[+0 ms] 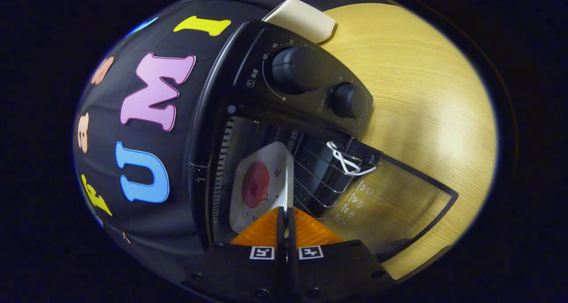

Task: Open the toaster oven, put the food inside, and close the toaster oven door.

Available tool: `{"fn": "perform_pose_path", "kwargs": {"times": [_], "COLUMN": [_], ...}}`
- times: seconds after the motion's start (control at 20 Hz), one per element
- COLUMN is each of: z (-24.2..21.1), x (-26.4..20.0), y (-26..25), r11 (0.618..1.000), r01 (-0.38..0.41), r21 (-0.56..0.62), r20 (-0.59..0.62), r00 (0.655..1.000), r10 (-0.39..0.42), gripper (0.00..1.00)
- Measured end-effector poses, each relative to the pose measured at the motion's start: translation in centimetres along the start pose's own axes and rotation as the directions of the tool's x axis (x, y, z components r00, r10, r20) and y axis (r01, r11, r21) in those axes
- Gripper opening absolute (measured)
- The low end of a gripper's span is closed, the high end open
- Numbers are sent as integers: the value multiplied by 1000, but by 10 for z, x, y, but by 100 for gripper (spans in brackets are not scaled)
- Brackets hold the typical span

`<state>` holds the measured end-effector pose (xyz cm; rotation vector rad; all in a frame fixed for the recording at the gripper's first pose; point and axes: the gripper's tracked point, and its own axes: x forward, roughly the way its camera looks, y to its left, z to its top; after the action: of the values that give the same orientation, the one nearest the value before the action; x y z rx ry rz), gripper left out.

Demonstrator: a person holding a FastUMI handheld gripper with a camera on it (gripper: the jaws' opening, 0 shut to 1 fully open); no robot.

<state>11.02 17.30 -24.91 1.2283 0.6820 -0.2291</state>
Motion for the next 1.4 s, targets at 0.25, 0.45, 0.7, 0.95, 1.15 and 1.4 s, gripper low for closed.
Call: {"fn": "perform_pose_path", "kwargs": {"times": [0.25,0.45,0.7,0.95,1.15,1.4], "z": [3,-20,-35,-52,-62,-69], "x": [4,-2,-27,-66,-98,-128], "y": [5,12,16,-2,-1,-12], "r11": [999,993,985,961,897,725], "r01": [-13,-65,-97,-91,-149,-193], "r21": [-49,-94,-140,-261,-416,-661], "r20": [53,-33,-96,-158,-200,-196], "r00": [998,997,992,986,977,977], "r10": [16,62,84,51,70,81], "gripper": [8,28,97,99,98,98]}}
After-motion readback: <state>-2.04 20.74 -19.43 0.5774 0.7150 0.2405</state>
